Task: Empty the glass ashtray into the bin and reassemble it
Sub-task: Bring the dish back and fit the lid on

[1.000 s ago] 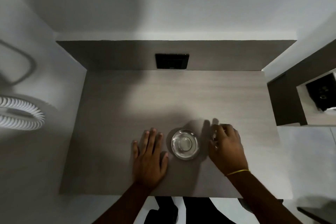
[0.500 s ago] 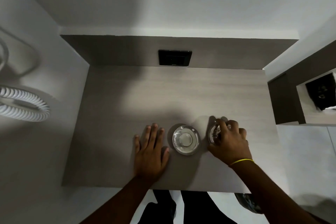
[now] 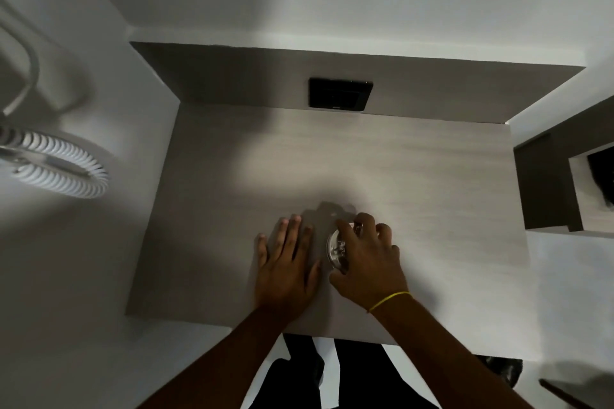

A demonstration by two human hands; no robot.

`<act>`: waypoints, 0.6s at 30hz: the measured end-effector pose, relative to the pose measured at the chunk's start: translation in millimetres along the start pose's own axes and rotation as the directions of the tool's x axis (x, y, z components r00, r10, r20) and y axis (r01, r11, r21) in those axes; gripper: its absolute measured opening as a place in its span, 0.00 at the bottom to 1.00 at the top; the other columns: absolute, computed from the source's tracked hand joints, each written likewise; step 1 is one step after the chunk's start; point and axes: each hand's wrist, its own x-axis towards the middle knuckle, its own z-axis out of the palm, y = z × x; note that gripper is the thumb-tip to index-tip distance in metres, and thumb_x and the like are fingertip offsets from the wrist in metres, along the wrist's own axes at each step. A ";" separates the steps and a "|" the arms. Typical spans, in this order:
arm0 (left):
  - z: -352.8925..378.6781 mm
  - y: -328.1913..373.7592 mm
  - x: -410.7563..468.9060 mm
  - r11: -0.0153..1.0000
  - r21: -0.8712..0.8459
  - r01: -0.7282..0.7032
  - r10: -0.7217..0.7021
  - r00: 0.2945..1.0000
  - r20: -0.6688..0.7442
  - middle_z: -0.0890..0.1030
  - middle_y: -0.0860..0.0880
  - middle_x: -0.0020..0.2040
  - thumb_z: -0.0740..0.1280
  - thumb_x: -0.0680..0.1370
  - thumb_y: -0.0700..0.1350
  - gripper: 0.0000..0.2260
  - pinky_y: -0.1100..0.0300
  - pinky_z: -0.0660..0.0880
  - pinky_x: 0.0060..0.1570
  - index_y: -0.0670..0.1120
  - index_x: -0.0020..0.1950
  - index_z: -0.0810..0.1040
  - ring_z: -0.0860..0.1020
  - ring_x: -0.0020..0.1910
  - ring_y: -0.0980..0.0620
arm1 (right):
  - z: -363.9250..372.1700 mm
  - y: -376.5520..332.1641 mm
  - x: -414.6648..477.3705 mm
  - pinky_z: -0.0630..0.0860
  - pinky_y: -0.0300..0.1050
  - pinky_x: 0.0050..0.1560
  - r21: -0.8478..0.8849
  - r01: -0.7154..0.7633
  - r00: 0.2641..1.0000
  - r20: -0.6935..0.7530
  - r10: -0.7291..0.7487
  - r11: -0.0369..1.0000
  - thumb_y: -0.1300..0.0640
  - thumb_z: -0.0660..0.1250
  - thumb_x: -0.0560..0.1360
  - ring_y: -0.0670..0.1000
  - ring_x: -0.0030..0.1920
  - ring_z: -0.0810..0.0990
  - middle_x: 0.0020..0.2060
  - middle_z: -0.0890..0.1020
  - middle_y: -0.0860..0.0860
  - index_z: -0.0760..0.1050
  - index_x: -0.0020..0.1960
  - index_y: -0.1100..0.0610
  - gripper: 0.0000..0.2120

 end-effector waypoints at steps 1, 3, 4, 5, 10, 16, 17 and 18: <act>-0.9 -2.1 1.2 1.000 0.000 0.003 -0.003 1.000 -0.003 0.54 0.45 0.89 0.56 0.85 0.62 0.33 0.28 0.54 0.80 0.50 0.88 0.57 0.49 0.88 0.43 | 2.5 -1.7 2.8 0.80 0.63 0.57 -0.018 0.001 1.000 -0.012 -0.001 1.000 0.43 0.71 0.64 0.61 0.67 0.67 0.72 0.65 0.53 0.65 0.75 0.44 0.41; -0.7 -0.6 2.4 1.000 0.003 -0.004 0.004 1.000 -0.012 0.55 0.45 0.89 0.56 0.85 0.62 0.33 0.28 0.54 0.80 0.50 0.87 0.58 0.50 0.88 0.43 | 3.3 1.5 4.8 0.80 0.64 0.58 -0.022 -0.015 1.000 -0.015 0.015 1.000 0.44 0.71 0.64 0.62 0.67 0.68 0.72 0.65 0.53 0.65 0.76 0.44 0.41; 0.0 0.1 1.5 1.000 0.000 -0.007 0.007 1.000 -0.019 0.55 0.45 0.89 0.56 0.85 0.62 0.33 0.28 0.54 0.81 0.49 0.87 0.58 0.50 0.88 0.43 | 4.0 2.4 4.5 0.80 0.64 0.57 -0.024 -0.016 1.000 -0.015 0.016 1.000 0.44 0.71 0.63 0.62 0.67 0.68 0.71 0.65 0.53 0.64 0.76 0.44 0.42; -0.7 1.6 0.7 1.000 -0.002 -0.014 0.014 1.000 -0.028 0.55 0.45 0.89 0.57 0.85 0.62 0.33 0.28 0.54 0.81 0.49 0.87 0.59 0.50 0.88 0.43 | 5.3 3.7 4.1 0.80 0.64 0.57 -0.026 -0.011 1.000 -0.019 0.010 1.000 0.44 0.71 0.63 0.62 0.67 0.68 0.71 0.65 0.53 0.64 0.76 0.44 0.42; -5.7 6.2 6.5 1.000 -0.005 -0.008 0.008 1.000 -0.017 0.55 0.45 0.89 0.56 0.85 0.62 0.33 0.28 0.54 0.81 0.49 0.88 0.58 0.49 0.88 0.43 | 8.0 8.0 6.1 0.81 0.63 0.57 -0.040 0.009 0.999 -0.032 -0.010 0.999 0.47 0.72 0.64 0.62 0.68 0.67 0.73 0.65 0.54 0.64 0.77 0.45 0.43; -0.7 7.6 5.3 1.000 0.002 -0.023 0.023 1.000 0.015 0.54 0.45 0.89 0.56 0.85 0.63 0.34 0.30 0.50 0.82 0.50 0.88 0.56 0.48 0.88 0.43 | 17.1 14.7 10.0 0.81 0.62 0.55 -0.114 0.033 0.999 -0.008 -0.034 0.993 0.46 0.70 0.64 0.63 0.68 0.69 0.73 0.66 0.55 0.65 0.77 0.45 0.42; -2.0 8.8 4.6 1.000 0.008 -0.019 0.019 1.000 0.024 0.54 0.45 0.89 0.56 0.85 0.63 0.34 0.30 0.50 0.82 0.50 0.88 0.56 0.49 0.88 0.43 | 18.0 15.3 10.2 0.81 0.62 0.56 -0.126 0.043 0.999 0.006 -0.043 0.991 0.44 0.69 0.65 0.63 0.69 0.68 0.75 0.65 0.54 0.63 0.78 0.44 0.42; -3.7 11.2 1.8 1.000 0.016 -0.012 0.011 0.999 0.044 0.55 0.45 0.89 0.56 0.85 0.62 0.33 0.29 0.52 0.82 0.50 0.88 0.57 0.50 0.88 0.42 | 19.6 15.1 8.5 0.81 0.63 0.58 -0.134 0.053 0.998 0.031 -0.050 0.990 0.43 0.68 0.66 0.63 0.71 0.67 0.76 0.63 0.54 0.61 0.79 0.43 0.42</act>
